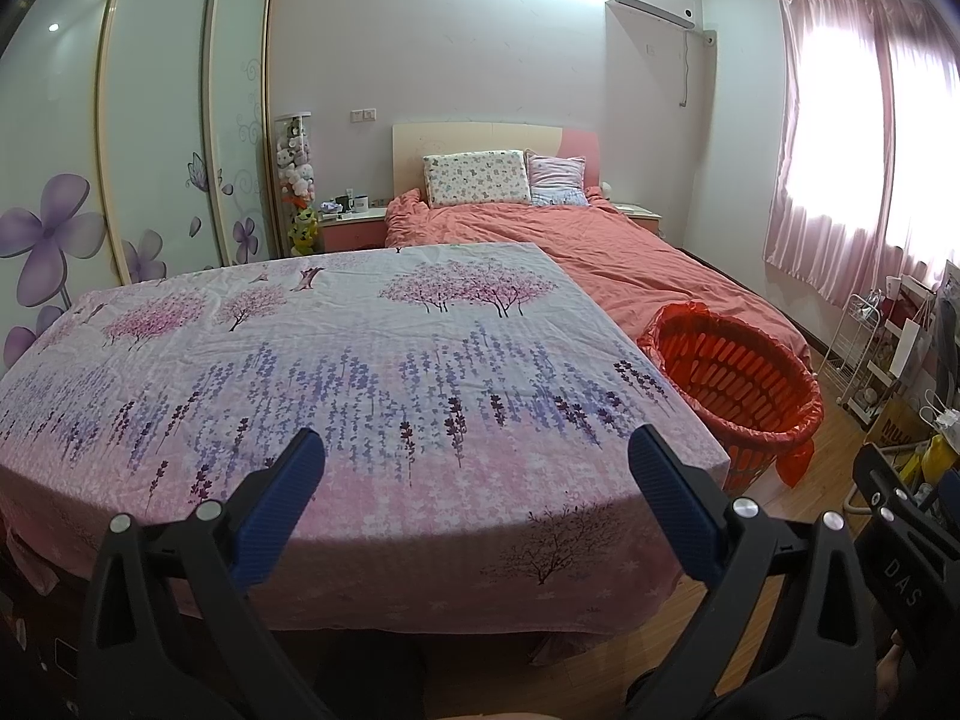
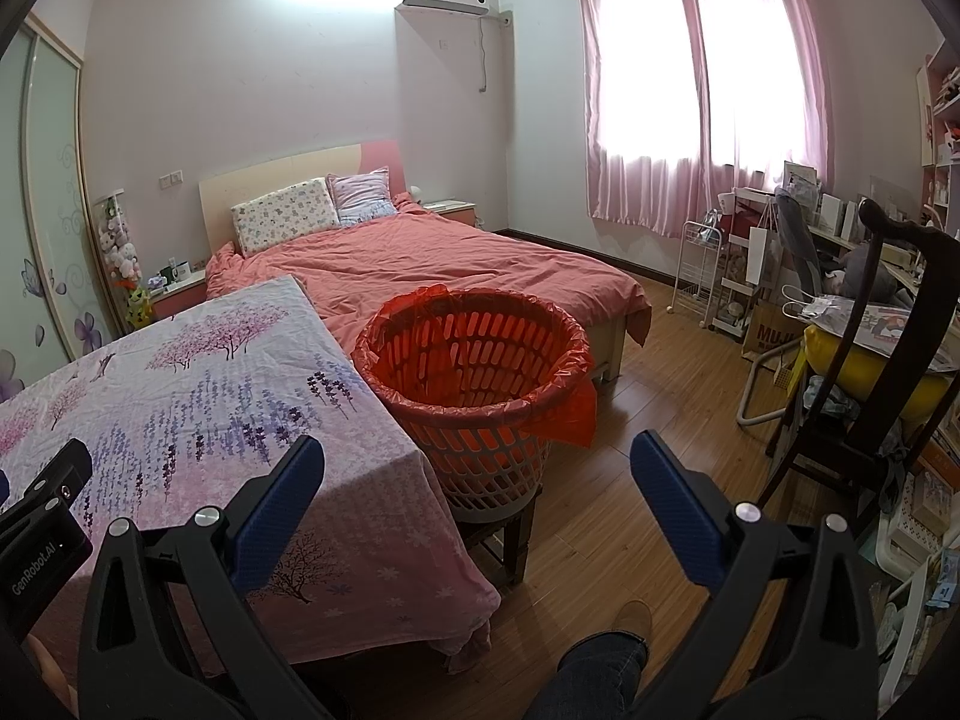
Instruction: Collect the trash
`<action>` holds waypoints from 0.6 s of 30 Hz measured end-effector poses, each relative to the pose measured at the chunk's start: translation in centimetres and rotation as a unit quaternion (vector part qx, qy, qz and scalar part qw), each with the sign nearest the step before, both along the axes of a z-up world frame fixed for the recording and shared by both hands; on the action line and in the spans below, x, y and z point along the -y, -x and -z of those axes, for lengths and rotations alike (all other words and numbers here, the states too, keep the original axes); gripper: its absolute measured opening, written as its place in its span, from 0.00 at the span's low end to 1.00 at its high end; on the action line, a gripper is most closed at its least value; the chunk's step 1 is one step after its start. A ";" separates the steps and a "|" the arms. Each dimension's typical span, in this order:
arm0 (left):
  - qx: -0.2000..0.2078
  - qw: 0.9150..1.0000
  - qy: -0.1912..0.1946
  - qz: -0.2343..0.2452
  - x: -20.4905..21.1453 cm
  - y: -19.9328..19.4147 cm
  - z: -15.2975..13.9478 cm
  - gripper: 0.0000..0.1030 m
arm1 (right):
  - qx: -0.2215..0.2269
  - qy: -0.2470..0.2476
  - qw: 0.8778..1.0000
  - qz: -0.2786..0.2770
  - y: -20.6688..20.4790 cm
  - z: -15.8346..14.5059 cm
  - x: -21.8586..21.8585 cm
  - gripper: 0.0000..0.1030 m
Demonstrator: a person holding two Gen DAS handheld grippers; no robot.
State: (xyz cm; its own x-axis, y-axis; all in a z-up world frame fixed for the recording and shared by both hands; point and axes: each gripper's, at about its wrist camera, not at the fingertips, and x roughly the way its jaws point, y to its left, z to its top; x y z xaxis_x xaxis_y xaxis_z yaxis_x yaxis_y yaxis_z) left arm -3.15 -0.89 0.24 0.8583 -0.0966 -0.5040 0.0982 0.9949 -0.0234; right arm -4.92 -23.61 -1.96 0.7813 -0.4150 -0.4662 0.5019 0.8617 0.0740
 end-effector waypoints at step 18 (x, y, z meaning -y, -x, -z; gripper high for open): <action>0.000 1.000 0.000 -0.001 -0.1 0.1 0.1 0.96 | 0.000 0.000 1.000 0.000 0.0 0.0 0.1 0.98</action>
